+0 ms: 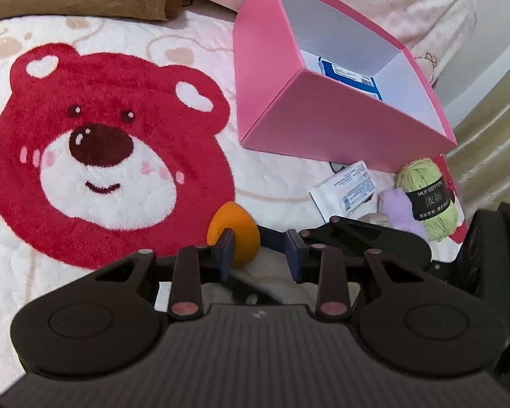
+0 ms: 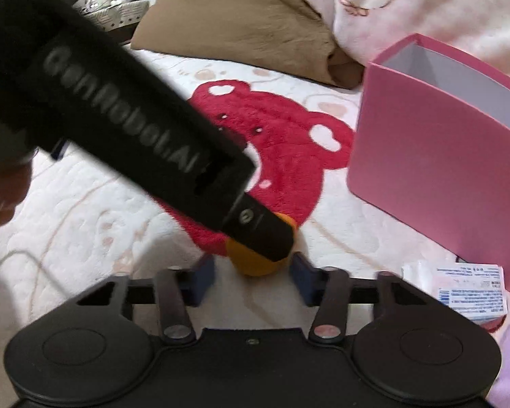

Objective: Organize objects
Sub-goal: 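Reach the left gripper to the orange makeup sponge and close on it, then lift the orange sponge with the left gripper and carry it over the pink box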

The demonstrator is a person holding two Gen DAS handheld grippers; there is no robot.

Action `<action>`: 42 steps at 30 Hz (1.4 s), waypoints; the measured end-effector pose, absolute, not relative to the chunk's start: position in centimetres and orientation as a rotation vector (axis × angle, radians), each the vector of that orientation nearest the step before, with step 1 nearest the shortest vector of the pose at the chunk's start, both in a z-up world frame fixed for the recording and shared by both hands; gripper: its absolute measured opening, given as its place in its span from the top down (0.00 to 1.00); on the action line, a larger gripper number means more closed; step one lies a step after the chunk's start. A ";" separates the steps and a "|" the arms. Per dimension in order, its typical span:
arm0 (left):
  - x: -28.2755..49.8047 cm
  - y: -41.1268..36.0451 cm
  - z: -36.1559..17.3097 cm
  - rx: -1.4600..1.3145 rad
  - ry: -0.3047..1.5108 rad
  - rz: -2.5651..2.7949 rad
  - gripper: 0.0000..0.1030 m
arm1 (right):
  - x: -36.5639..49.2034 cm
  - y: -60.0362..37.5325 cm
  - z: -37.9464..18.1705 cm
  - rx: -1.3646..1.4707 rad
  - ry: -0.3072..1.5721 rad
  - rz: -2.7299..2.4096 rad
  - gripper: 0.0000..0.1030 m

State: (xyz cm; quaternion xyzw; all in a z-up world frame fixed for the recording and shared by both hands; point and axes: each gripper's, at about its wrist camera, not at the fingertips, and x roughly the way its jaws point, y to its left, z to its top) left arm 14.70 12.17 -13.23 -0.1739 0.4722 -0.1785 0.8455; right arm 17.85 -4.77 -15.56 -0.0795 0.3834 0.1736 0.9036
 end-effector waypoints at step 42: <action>8.1 2.1 0.6 -0.264 0.842 -0.541 0.69 | 6.7 -12.4 -0.6 -0.254 0.675 0.264 0.63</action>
